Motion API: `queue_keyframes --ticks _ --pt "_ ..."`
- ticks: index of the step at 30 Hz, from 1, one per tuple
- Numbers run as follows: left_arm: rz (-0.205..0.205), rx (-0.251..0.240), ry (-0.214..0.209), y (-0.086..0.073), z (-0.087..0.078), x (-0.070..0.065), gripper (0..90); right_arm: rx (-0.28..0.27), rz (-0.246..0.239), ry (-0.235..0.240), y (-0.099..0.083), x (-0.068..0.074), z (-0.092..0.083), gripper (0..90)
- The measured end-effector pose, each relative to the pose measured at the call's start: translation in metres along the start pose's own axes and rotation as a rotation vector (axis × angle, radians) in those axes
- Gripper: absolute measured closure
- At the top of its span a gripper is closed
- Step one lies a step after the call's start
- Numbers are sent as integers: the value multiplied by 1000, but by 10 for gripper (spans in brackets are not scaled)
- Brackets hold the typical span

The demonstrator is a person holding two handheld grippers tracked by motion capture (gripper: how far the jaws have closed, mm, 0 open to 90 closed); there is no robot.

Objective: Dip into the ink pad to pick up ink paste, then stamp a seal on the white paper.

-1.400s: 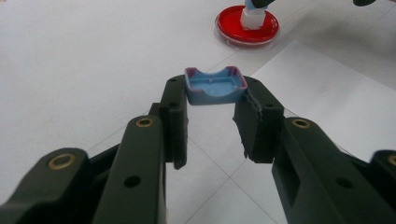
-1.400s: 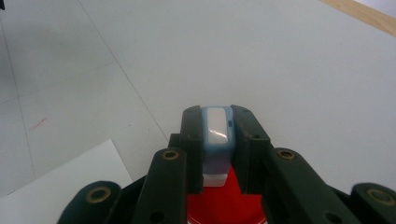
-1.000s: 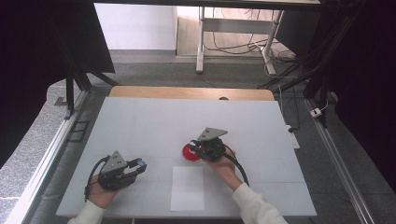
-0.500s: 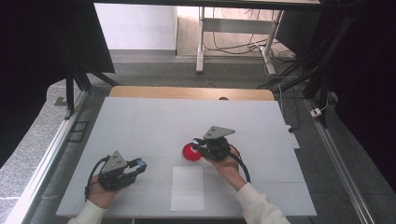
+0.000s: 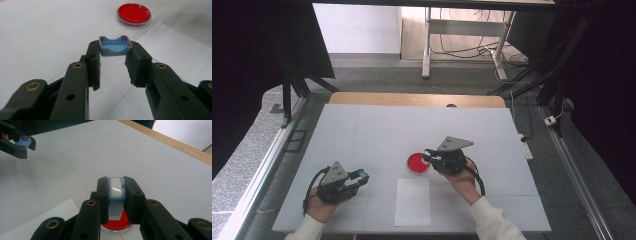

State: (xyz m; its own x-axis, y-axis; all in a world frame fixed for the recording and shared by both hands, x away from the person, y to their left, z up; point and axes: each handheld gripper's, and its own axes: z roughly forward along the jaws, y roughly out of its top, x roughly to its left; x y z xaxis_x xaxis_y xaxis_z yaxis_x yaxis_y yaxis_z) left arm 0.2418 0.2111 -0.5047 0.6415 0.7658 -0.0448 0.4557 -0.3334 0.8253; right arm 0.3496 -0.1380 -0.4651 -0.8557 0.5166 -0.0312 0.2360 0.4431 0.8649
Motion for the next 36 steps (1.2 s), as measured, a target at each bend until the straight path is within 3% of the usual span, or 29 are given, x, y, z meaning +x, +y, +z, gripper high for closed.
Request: queue_keyframes --ticks 18,36 --pt "-2 3 1 -1 0 0 653 -23 -1 43 4 11 -10 750" --pt "1 3 1 -1 1 0 653 0 -38 88 0 28 -22 750"
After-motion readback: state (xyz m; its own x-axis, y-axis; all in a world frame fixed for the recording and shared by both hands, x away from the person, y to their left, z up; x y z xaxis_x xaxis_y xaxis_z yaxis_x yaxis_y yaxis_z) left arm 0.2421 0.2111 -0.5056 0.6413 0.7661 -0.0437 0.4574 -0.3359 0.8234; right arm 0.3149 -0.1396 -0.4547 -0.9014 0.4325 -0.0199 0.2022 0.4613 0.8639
